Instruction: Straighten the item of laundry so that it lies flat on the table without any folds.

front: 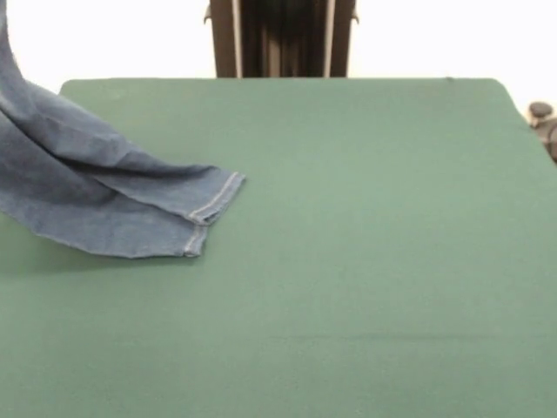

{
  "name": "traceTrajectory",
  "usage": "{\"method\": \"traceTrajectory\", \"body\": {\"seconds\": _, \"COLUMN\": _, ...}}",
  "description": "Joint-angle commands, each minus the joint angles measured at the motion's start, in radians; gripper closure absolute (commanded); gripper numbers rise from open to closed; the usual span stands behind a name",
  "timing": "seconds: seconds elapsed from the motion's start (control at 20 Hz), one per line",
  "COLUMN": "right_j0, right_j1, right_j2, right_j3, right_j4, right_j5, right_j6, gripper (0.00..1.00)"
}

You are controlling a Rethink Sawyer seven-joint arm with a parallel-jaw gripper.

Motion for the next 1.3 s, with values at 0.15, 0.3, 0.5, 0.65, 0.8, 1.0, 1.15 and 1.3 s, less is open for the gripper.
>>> {"method": "traceTrajectory", "body": {"seconds": 0.15, "right_j0": 0.010, "right_j1": -0.073, "right_j2": 0.110, "right_j3": -0.063, "right_j4": -0.060, "right_j5": 0.143, "right_j6": -0.382, "gripper": 1.00}}
{"method": "traceTrajectory", "body": {"seconds": 0.3, "right_j0": 0.010, "right_j1": -0.086, "right_j2": 0.111, "right_j3": -0.068, "right_j4": -0.063, "right_j5": 0.148, "right_j6": -0.393, "gripper": 1.00}}
{"method": "traceTrajectory", "body": {"seconds": 0.5, "right_j0": 0.013, "right_j1": -0.090, "right_j2": 0.114, "right_j3": -0.103, "right_j4": -0.078, "right_j5": 0.172, "right_j6": -0.416, "gripper": 1.00}}
{"method": "traceTrajectory", "body": {"seconds": 0.65, "right_j0": 0.015, "right_j1": -0.097, "right_j2": 0.111, "right_j3": -0.129, "right_j4": -0.089, "right_j5": 0.191, "right_j6": -0.439, "gripper": 1.00}}
{"method": "traceTrajectory", "body": {"seconds": 0.8, "right_j0": 0.018, "right_j1": -0.101, "right_j2": 0.109, "right_j3": -0.157, "right_j4": -0.098, "right_j5": 0.210, "right_j6": -0.459, "gripper": 1.00}}
{"method": "traceTrajectory", "body": {"seconds": 1.0, "right_j0": 0.015, "right_j1": -0.103, "right_j2": 0.106, "right_j3": -0.175, "right_j4": -0.103, "right_j5": 0.211, "right_j6": -0.484, "gripper": 1.00}}
{"method": "traceTrajectory", "body": {"seconds": 1.15, "right_j0": 0.008, "right_j1": -0.101, "right_j2": 0.110, "right_j3": -0.200, "right_j4": -0.102, "right_j5": 0.220, "right_j6": -0.508, "gripper": 1.00}}
{"method": "traceTrajectory", "body": {"seconds": 1.3, "right_j0": -0.002, "right_j1": -0.101, "right_j2": 0.114, "right_j3": -0.219, "right_j4": -0.100, "right_j5": 0.223, "right_j6": -0.534, "gripper": 1.00}}
